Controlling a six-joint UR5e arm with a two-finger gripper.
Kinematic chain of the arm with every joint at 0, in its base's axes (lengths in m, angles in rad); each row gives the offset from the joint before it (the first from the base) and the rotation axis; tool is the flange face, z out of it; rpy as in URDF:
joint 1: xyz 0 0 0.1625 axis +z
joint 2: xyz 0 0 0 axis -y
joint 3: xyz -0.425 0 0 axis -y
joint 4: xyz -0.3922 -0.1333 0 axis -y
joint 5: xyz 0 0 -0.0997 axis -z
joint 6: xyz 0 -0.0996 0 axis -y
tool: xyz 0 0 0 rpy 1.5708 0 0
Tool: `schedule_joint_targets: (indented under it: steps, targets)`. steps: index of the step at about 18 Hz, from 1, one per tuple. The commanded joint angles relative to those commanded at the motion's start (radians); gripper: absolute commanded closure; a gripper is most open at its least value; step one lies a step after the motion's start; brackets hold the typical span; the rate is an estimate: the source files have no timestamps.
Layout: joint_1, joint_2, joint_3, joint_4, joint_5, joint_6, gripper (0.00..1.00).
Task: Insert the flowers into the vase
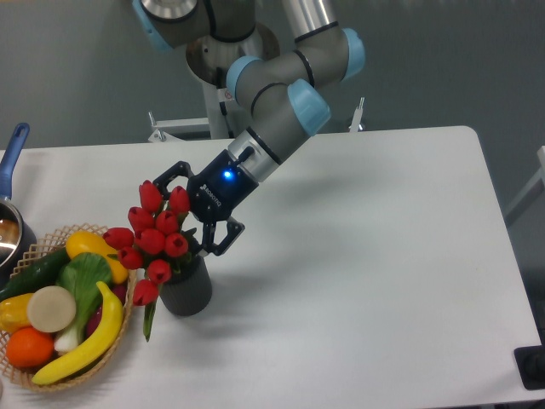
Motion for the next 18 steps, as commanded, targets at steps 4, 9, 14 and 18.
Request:
schedule_joint_targets:
  steps: [4,9,14,18]
  targets:
    - [0.038,0.041,-0.012,-0.002,0.002,0.0,0.0]
    - [0.124,0.124,-0.046,-0.006,0.02,0.0,0.0]
    - [0.155,0.224,-0.054,-0.008,0.393,0.024,0.0]
    - [0.155,0.233,-0.041,-0.009,0.649,0.11,0.0]
